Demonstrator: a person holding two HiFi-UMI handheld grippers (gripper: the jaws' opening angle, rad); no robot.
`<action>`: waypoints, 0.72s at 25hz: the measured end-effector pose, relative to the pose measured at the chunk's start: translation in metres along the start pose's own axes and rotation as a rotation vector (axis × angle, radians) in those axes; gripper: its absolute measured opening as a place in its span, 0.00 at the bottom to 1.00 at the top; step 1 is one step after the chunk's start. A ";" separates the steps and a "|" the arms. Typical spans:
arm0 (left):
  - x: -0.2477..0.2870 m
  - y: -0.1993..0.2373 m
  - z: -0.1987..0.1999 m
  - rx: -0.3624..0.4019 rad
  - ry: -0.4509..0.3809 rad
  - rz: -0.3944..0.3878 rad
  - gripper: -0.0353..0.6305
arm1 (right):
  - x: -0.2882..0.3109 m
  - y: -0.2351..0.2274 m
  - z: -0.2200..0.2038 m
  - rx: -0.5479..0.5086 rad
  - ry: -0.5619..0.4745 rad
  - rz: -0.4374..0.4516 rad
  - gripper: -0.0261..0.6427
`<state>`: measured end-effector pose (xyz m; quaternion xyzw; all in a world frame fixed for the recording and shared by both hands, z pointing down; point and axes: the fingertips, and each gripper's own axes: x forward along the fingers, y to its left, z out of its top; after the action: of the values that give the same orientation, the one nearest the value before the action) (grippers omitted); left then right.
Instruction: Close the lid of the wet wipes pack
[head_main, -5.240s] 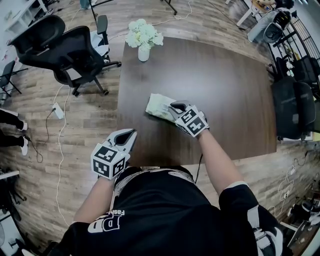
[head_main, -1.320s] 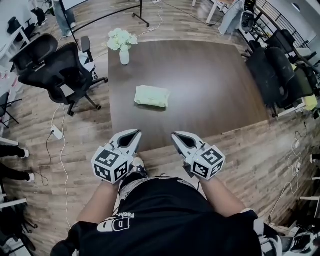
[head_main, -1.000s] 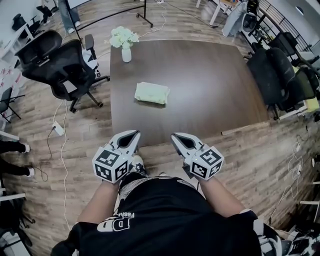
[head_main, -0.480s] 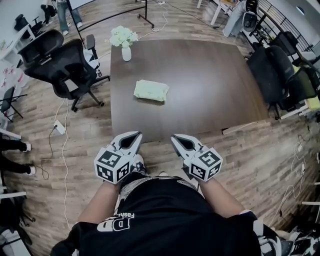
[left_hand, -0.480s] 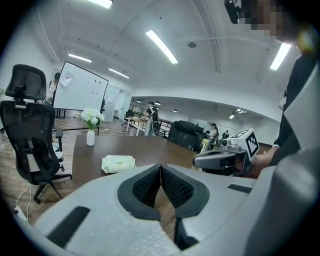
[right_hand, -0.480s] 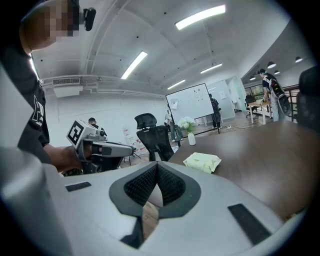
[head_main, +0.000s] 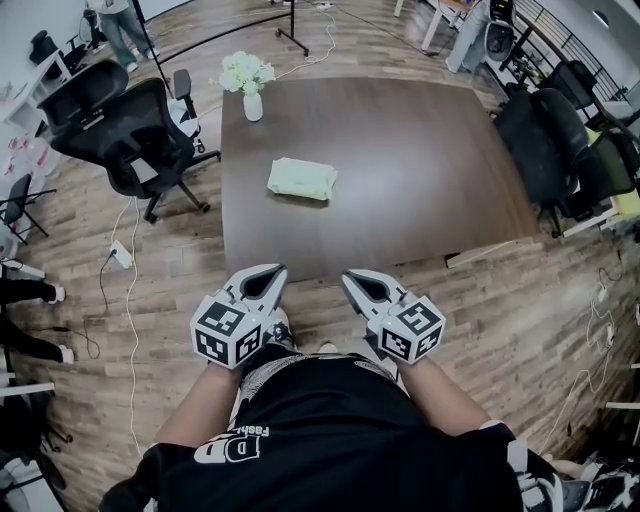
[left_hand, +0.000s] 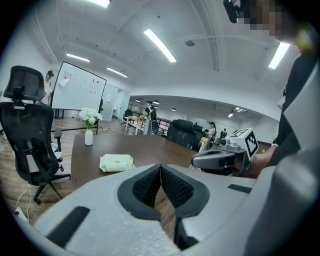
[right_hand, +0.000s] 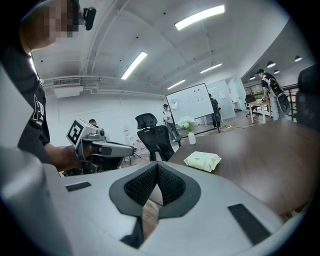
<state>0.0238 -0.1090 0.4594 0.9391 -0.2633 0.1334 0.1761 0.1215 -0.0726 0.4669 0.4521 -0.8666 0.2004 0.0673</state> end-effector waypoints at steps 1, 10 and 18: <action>0.000 0.000 0.000 0.001 0.000 0.001 0.08 | -0.001 0.000 0.000 0.000 0.000 0.000 0.05; 0.000 -0.006 0.001 0.006 0.003 -0.004 0.08 | -0.004 0.003 0.001 -0.004 0.003 0.010 0.05; 0.001 -0.005 0.001 0.005 0.008 -0.006 0.08 | -0.002 0.004 0.001 -0.011 0.010 0.013 0.05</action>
<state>0.0274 -0.1056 0.4575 0.9397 -0.2596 0.1376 0.1750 0.1190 -0.0695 0.4646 0.4450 -0.8703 0.1981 0.0727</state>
